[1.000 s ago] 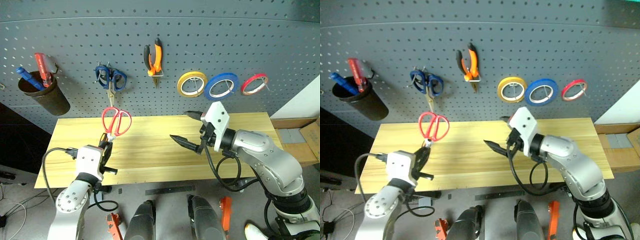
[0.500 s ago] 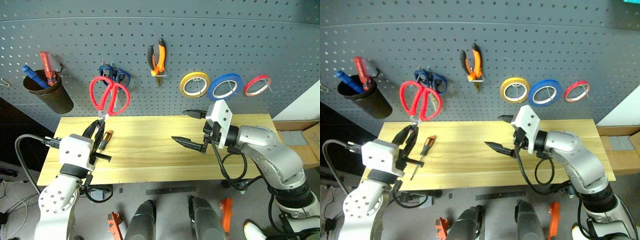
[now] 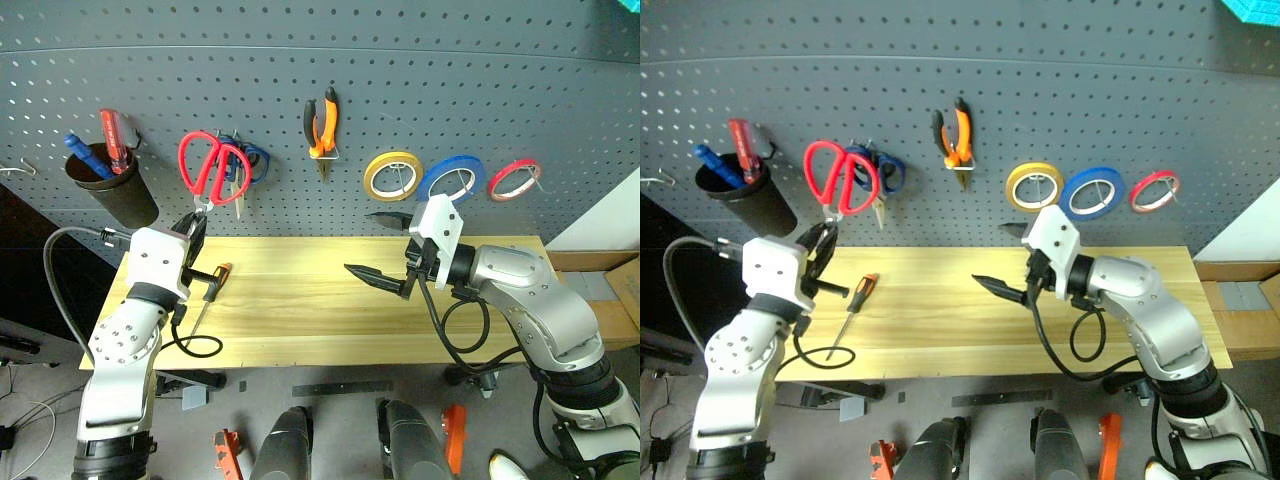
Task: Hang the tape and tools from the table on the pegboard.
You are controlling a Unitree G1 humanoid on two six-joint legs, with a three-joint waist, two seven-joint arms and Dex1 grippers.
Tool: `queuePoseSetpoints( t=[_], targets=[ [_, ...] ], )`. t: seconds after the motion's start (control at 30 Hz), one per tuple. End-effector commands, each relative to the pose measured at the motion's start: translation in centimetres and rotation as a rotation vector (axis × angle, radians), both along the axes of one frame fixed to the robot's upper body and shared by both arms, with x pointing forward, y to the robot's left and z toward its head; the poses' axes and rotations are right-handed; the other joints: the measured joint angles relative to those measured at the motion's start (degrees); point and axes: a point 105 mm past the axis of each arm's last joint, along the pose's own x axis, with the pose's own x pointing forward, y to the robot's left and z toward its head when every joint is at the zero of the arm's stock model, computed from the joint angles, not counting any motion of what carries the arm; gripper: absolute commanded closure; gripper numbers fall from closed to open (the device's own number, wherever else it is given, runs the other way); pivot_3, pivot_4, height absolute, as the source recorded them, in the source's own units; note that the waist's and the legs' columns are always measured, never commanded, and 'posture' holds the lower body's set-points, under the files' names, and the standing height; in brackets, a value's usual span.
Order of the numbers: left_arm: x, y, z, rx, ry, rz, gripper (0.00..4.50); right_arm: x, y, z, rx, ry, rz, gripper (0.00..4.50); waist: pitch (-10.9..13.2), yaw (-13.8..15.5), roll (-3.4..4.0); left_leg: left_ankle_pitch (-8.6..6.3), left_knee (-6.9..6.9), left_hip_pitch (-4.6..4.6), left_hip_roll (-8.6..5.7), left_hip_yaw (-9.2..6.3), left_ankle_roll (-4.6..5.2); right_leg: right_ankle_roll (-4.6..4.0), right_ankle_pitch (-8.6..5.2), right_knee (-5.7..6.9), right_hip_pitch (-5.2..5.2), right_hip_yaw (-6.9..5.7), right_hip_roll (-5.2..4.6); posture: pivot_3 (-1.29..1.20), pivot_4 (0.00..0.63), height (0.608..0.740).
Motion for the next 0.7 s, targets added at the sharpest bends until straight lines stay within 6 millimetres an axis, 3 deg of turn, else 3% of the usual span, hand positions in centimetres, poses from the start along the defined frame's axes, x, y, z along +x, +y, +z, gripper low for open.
queuePoseSetpoints(
  t=[0.03, 0.5, 0.7],
  targets=[
    [0.1, -0.7, 0.3, 0.042, -0.010, -0.047, 4.29, -0.7, 0.3, 1.5, 0.017, -0.060, 0.020, 0.00, 0.0, 0.0, 0.01, 0.01, 0.00, 0.00, 0.00, 0.00, -0.01, 0.00, 0.00, 0.00, 0.00, 0.00, 0.00, -0.08, 0.189, 0.740],
    [0.0, -1.8, 0.4, 0.057, -0.029, -0.087, 4.29, -1.1, 0.2, 1.2, 0.017, -0.048, 0.012, 0.00, 0.0, -0.2, 0.02, 0.01, 0.02, 0.02, 0.01, 0.03, -0.02, -0.03, 0.03, 0.05, -0.02, 0.03, 0.00, -0.08, 0.197, 0.740],
    [1.3, -0.4, 0.1, 0.036, 0.002, 0.001, 4.29, -0.9, 0.5, 1.7, 0.035, -0.057, 0.023, 0.00, 0.0, -0.2, 0.02, -0.02, 0.08, 0.05, 0.01, 0.04, 0.05, -0.04, 0.05, 0.12, 0.00, 0.03, 0.00, -0.08, 0.200, 0.740]
  ],
)
